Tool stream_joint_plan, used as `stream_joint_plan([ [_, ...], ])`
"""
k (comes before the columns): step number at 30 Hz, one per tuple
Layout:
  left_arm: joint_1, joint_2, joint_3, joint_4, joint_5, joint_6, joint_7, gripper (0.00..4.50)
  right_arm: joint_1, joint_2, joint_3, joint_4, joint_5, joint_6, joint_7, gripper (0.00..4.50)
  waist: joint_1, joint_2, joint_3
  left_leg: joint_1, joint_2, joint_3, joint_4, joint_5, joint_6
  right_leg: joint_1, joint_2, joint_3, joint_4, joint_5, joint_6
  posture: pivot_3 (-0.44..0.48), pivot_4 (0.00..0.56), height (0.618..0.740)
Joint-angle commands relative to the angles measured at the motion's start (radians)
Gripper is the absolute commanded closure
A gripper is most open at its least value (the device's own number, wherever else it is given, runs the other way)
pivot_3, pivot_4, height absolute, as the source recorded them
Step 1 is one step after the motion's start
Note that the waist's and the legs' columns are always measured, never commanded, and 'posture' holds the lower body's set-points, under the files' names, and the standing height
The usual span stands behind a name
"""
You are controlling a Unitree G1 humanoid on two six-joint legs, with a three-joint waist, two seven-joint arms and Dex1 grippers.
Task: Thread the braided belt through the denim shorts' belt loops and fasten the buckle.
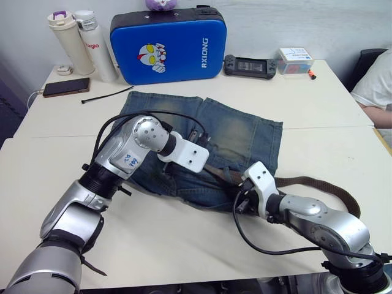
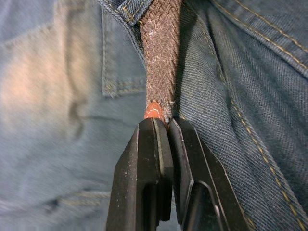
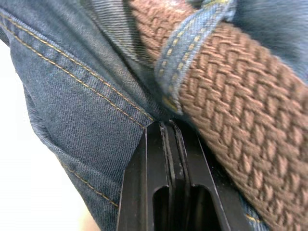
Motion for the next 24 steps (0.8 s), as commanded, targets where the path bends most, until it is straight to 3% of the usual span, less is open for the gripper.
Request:
stream_joint_plan([
  [1,-0.049,-0.033,0.070,-0.038,0.023,-0.049,0.131,4.48,0.020,-0.020,0.029,0.108,-0.072,0.029,-0.008,4.50,0.003,0.000,0.000,0.000,0.000,0.000,0.000,0.000,0.000,0.000,0.000,0.001,0.000,0.000,0.000,0.000,0.150,0.664],
  [6,-0.076,-0.036,-0.009,0.026,0.133,-0.195,0.182,4.48,0.008,-0.011,0.036,0.128,-0.094,0.018,0.011,4.50,0.011,-0.001,-0.001,0.002,-0.001,0.001,0.001,0.000,0.000,0.002,0.000,0.001,0.000,0.000,0.000,0.000,0.150,0.664],
  [13,-0.141,-0.054,0.001,0.075,0.181,-0.250,0.217,4.48,0.012,-0.006,0.038,0.138,-0.115,0.005,0.025,4.50,0.012,-0.002,-0.001,0.002,-0.001,0.002,0.001,0.000,0.000,0.002,0.000,0.001,0.001,0.000,0.000,0.000,0.150,0.664],
  [15,-0.124,-0.117,0.059,0.052,0.074,-0.108,0.188,4.48,0.014,-0.003,0.038,0.138,-0.119,0.004,0.026,4.50,0.012,-0.001,-0.002,0.002,-0.001,0.002,0.001,0.000,0.000,0.002,-0.001,0.001,0.001,0.000,0.000,0.000,0.150,0.664],
  [24,-0.101,0.017,0.052,-0.155,0.038,0.180,-0.092,4.48,0.026,0.011,0.043,0.145,-0.134,-0.009,0.032,4.50,0.010,-0.001,-0.002,0.002,-0.001,0.001,0.001,0.000,0.000,0.001,0.000,0.001,0.002,0.000,0.000,0.000,0.150,0.664],
])
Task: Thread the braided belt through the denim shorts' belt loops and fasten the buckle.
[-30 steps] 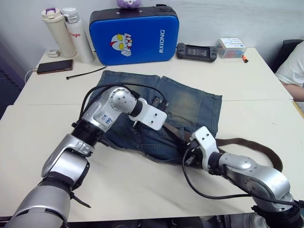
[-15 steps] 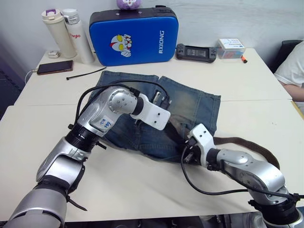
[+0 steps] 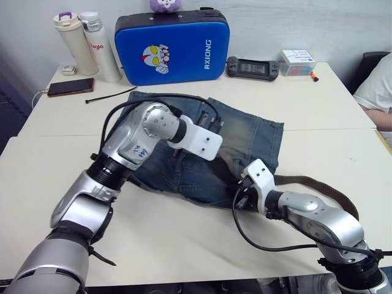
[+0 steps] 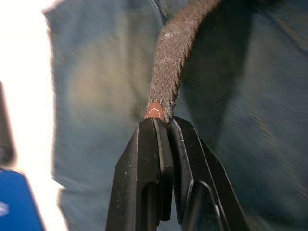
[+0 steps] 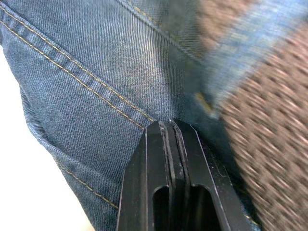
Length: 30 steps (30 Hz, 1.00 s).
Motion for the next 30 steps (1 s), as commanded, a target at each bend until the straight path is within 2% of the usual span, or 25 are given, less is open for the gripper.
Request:
stream_joint_plan([
  [1,-0.004,0.044,0.055,-0.140,-0.031,0.150,-0.074,4.48,0.043,-0.001,0.025,0.100,-0.053,0.036,-0.016,4.50,0.000,0.000,0.000,0.000,0.000,0.000,0.000,0.000,0.000,0.000,0.000,0.001,0.000,0.000,0.000,0.000,0.150,0.664],
  [9,0.052,0.152,0.085,-0.292,-0.054,0.327,-0.143,4.48,0.053,-0.006,0.033,0.116,-0.066,0.022,-0.005,4.50,-0.001,0.000,0.000,0.001,0.000,0.000,0.000,0.000,0.000,0.001,0.000,0.007,0.000,0.000,0.000,0.000,0.150,0.664],
  [13,0.125,0.195,0.090,-0.344,-0.066,0.366,-0.134,4.48,0.048,-0.016,0.032,0.128,-0.072,0.014,0.009,4.50,0.000,-0.001,-0.001,0.002,0.000,0.000,-0.001,0.000,0.000,0.001,0.000,0.007,0.000,0.000,-0.001,0.000,0.150,0.664],
  [16,0.189,0.190,0.107,-0.376,-0.086,0.447,-0.103,4.48,0.036,-0.021,0.025,0.127,-0.075,0.015,0.023,4.50,0.000,-0.002,-0.002,0.003,0.000,0.000,-0.001,0.000,0.000,0.002,0.000,0.007,-0.001,0.000,-0.001,0.000,0.150,0.664],
  [18,0.212,0.174,0.132,-0.390,-0.117,0.514,-0.088,3.69,0.027,-0.029,0.014,0.113,-0.069,0.024,0.034,4.50,0.002,-0.003,-0.003,0.003,0.000,-0.001,0.000,0.000,0.000,0.002,0.000,0.007,-0.001,0.000,-0.001,0.000,0.150,0.664],
  [19,0.206,0.169,0.146,-0.395,-0.135,0.545,-0.086,3.48,0.024,-0.040,0.005,0.100,-0.061,0.028,0.046,4.50,0.003,-0.003,-0.003,0.003,0.000,-0.001,0.000,0.000,0.000,0.002,0.000,0.007,-0.001,0.000,-0.001,0.000,0.150,0.664],
  [20,0.199,0.163,0.160,-0.396,-0.156,0.575,-0.084,2.95,0.022,-0.050,-0.006,0.086,-0.052,0.031,0.059,4.50,0.003,-0.003,-0.003,0.003,0.000,-0.001,0.000,0.000,0.000,0.002,0.000,0.007,-0.001,0.000,-0.001,0.000,0.150,0.664],
  [21,0.190,0.163,0.177,-0.394,-0.181,0.603,-0.087,2.63,0.020,-0.062,-0.018,0.071,-0.041,0.033,0.074,4.50,0.005,-0.003,-0.002,0.002,0.000,-0.002,0.000,0.000,0.000,0.002,-0.001,0.007,-0.001,0.000,-0.001,0.000,0.150,0.664],
  [27,0.125,0.190,0.258,-0.304,-0.288,0.673,-0.075,0.04,0.016,-0.182,-0.106,-0.026,0.048,0.030,0.215,4.50,0.008,-0.002,-0.002,-0.001,-0.003,-0.006,0.000,-0.001,0.000,0.001,-0.002,0.007,-0.002,0.000,-0.001,0.000,0.150,0.664],
  [30,0.109,0.206,0.274,-0.282,-0.325,0.688,-0.073,0.04,0.018,-0.233,-0.131,-0.050,0.085,0.024,0.282,4.50,0.004,-0.001,-0.001,-0.003,-0.004,-0.007,-0.001,-0.001,0.001,0.001,-0.002,0.006,-0.003,0.000,-0.001,0.000,0.150,0.664],
])
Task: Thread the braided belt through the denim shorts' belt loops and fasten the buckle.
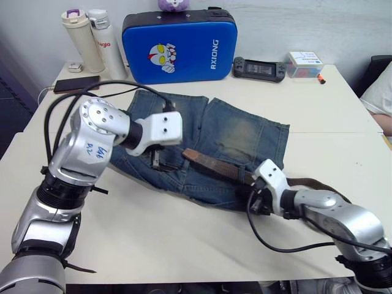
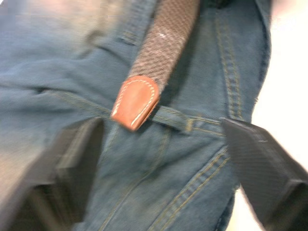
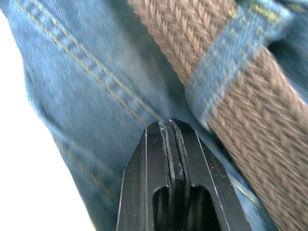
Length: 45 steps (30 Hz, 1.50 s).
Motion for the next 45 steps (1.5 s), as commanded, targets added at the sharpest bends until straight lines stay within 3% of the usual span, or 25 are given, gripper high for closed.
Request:
stream_joint_plan([
  [1,-0.033,0.028,0.041,0.012,-0.059,0.022,0.005,0.04,0.007,-0.055,-0.058,-0.052,0.060,0.008,0.088,4.50,-0.003,0.000,0.000,0.000,0.000,0.000,0.000,0.000,0.000,0.000,0.000,0.000,0.000,0.000,0.000,0.000,0.150,0.664],
  [2,-0.034,0.032,0.049,0.015,-0.075,0.031,0.006,0.04,0.004,-0.067,-0.075,-0.062,0.070,0.003,0.100,4.50,-0.003,0.001,0.001,0.000,0.000,0.000,0.000,0.000,0.000,0.000,0.000,0.000,0.000,0.000,0.000,0.000,0.150,0.664],
  [5,-0.023,0.048,0.062,0.018,-0.114,0.047,0.009,0.00,-0.035,-0.123,-0.096,-0.097,0.095,-0.033,0.182,3.63,-0.004,0.003,0.003,0.000,0.001,0.000,-0.001,0.000,0.000,0.000,0.000,-0.001,-0.001,0.000,0.000,0.000,0.150,0.664],
  [11,0.022,0.066,0.060,0.006,-0.167,0.050,0.033,0.00,-0.079,-0.233,0.084,-0.139,-0.071,-0.192,0.280,0.87,-0.005,0.003,0.004,-0.001,0.001,0.000,-0.001,0.000,-0.001,-0.001,0.000,-0.001,-0.002,0.000,0.000,0.000,0.150,0.664],
  [18,0.065,0.088,0.055,-0.021,-0.206,0.054,0.063,0.00,-0.105,-0.219,0.277,-0.032,-0.276,-0.265,0.263,0.87,-0.003,0.003,0.004,-0.002,0.001,0.000,0.000,0.000,-0.001,-0.001,0.000,-0.001,-0.003,0.000,0.000,0.000,0.150,0.664],
  [21,0.077,0.095,0.055,-0.035,-0.223,0.055,0.069,0.00,-0.103,-0.254,0.279,0.042,-0.344,-0.353,0.296,1.71,-0.004,0.003,0.004,-0.002,0.000,0.000,0.000,0.000,-0.001,-0.001,-0.001,-0.001,-0.003,0.000,0.000,0.000,0.150,0.664],
  [26,0.099,0.103,0.057,-0.056,-0.251,0.048,0.081,0.00,0.021,-0.412,0.171,0.188,-0.411,-0.723,0.448,4.19,0.007,0.003,0.004,-0.002,-0.001,-0.002,0.000,0.000,-0.001,0.000,-0.002,-0.003,-0.003,0.000,0.000,0.000,0.150,0.664],
  [27,0.101,0.103,0.056,-0.058,-0.256,0.046,0.084,0.00,0.040,-0.427,0.148,0.220,-0.410,-0.778,0.469,4.48,0.008,0.003,0.004,-0.002,-0.002,-0.002,0.000,0.000,-0.001,0.001,-0.002,-0.004,-0.003,0.000,0.000,0.000,0.150,0.664],
  [31,0.113,0.091,0.045,-0.065,-0.274,0.038,0.102,0.00,0.047,-0.476,0.089,0.486,-0.466,-1.085,0.554,4.49,0.008,0.002,0.004,-0.002,-0.004,-0.001,0.001,0.001,0.000,0.002,-0.005,-0.005,-0.004,0.001,0.001,0.000,0.150,0.664],
  [36,0.121,0.060,0.030,-0.079,-0.288,0.036,0.130,0.00,-0.175,-0.414,0.164,0.969,-0.640,-1.532,0.567,4.49,-0.002,0.002,0.004,-0.001,-0.005,-0.001,0.001,0.001,0.000,0.002,-0.006,-0.008,-0.005,0.001,0.002,0.000,0.150,0.664],
  [40,0.128,0.048,0.023,-0.093,-0.303,0.040,0.144,0.00,-0.339,-0.374,0.212,1.224,-0.721,-1.703,0.605,4.49,-0.013,0.002,0.004,-0.001,-0.004,-0.001,0.001,0.001,0.000,0.002,-0.006,-0.009,-0.002,0.000,0.002,0.000,0.150,0.664],
  [43,0.131,0.038,0.017,-0.095,-0.313,0.040,0.155,0.00,-0.402,-0.365,0.208,1.290,-0.692,-1.736,0.667,4.49,-0.009,0.003,0.004,-0.002,-0.003,-0.001,0.002,0.001,0.000,0.002,-0.006,-0.010,-0.002,0.000,0.002,0.000,0.150,0.664],
  [45,0.132,0.033,0.011,-0.090,-0.313,0.034,0.161,0.00,-0.409,-0.370,0.193,1.256,-0.642,-1.699,0.725,3.45,-0.005,0.003,0.005,-0.003,-0.003,-0.002,0.003,0.001,0.000,0.002,-0.007,-0.010,-0.002,0.000,0.002,0.000,0.150,0.664],
])
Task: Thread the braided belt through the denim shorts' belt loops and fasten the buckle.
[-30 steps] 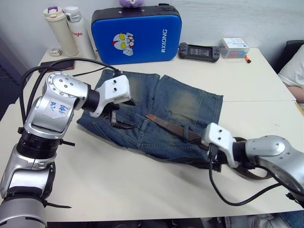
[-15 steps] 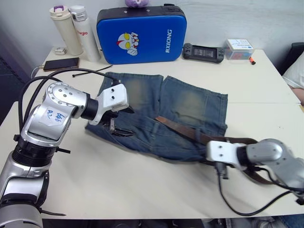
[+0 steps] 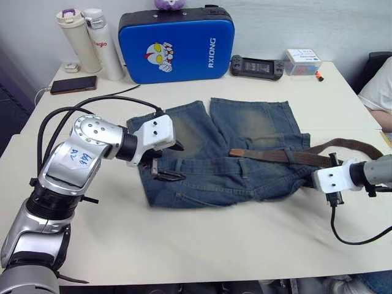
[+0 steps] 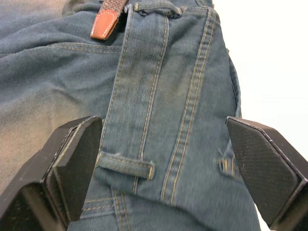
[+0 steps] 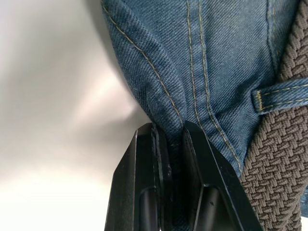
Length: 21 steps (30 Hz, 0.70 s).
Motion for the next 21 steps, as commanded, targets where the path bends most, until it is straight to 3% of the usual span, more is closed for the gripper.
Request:
stream_joint_plan([
  [1,0.000,-0.009,-0.004,-0.025,-0.015,-0.014,0.014,0.00,-0.004,-0.029,-0.037,-0.042,0.061,0.059,0.104,2.99,0.001,0.000,0.000,-0.001,0.000,-0.001,0.001,0.000,0.000,0.000,0.000,0.000,0.000,0.000,0.000,0.000,0.150,0.664],
  [3,-0.003,-0.016,-0.005,-0.019,-0.016,-0.018,0.016,0.00,0.009,-0.052,-0.064,-0.109,0.100,0.121,0.139,1.97,0.000,0.001,0.000,-0.005,0.000,-0.002,0.002,0.000,0.000,-0.002,0.000,-0.001,0.000,0.000,0.000,0.000,0.150,0.664],
  [7,-0.015,-0.035,0.003,-0.014,-0.032,-0.019,0.024,0.00,0.053,-0.160,-0.191,-0.361,0.258,0.529,0.197,0.02,0.002,0.013,0.007,-0.009,0.000,-0.003,0.006,0.000,0.000,-0.004,-0.001,-0.002,0.001,0.000,0.000,0.000,0.150,0.664],
  [11,-0.024,-0.056,0.016,-0.004,-0.039,-0.023,0.052,0.00,0.147,-0.140,-0.344,-0.612,0.464,0.945,0.102,0.02,0.002,0.014,0.008,-0.009,0.001,-0.004,0.006,0.000,-0.001,-0.004,-0.001,-0.004,0.002,0.000,0.000,0.000,0.150,0.664],
  [13,-0.028,-0.058,0.018,0.000,-0.039,-0.026,0.064,0.00,0.169,-0.017,-0.445,-0.743,0.585,1.187,-0.108,0.02,0.000,0.012,0.007,-0.008,0.002,-0.005,0.007,0.000,-0.001,-0.003,0.000,-0.005,0.001,0.000,0.000,0.000,0.150,0.664],
  [16,-0.031,-0.058,0.018,0.001,-0.038,-0.025,0.081,0.00,0.184,0.129,-0.568,-0.891,0.744,1.717,-0.407,0.02,0.003,0.012,0.008,-0.008,0.002,-0.005,0.006,0.000,-0.002,-0.003,0.000,-0.005,0.001,0.000,0.000,0.000,0.150,0.664],
  [18,-0.030,-0.056,0.017,0.000,-0.035,-0.025,0.092,0.00,0.184,0.268,-0.650,-0.951,0.836,1.866,-0.547,0.02,0.009,0.013,0.008,-0.008,0.002,-0.006,0.006,0.000,-0.003,-0.003,-0.001,-0.005,0.001,0.000,-0.001,0.000,0.150,0.664],
  [21,-0.024,-0.052,0.022,-0.014,-0.046,-0.002,0.105,0.00,0.098,0.585,-0.878,-0.987,0.890,2.216,-0.757,0.02,0.008,0.013,0.008,-0.008,0.000,-0.008,0.004,0.001,-0.003,-0.003,-0.001,-0.006,0.001,0.000,-0.001,0.000,0.150,0.664],
])
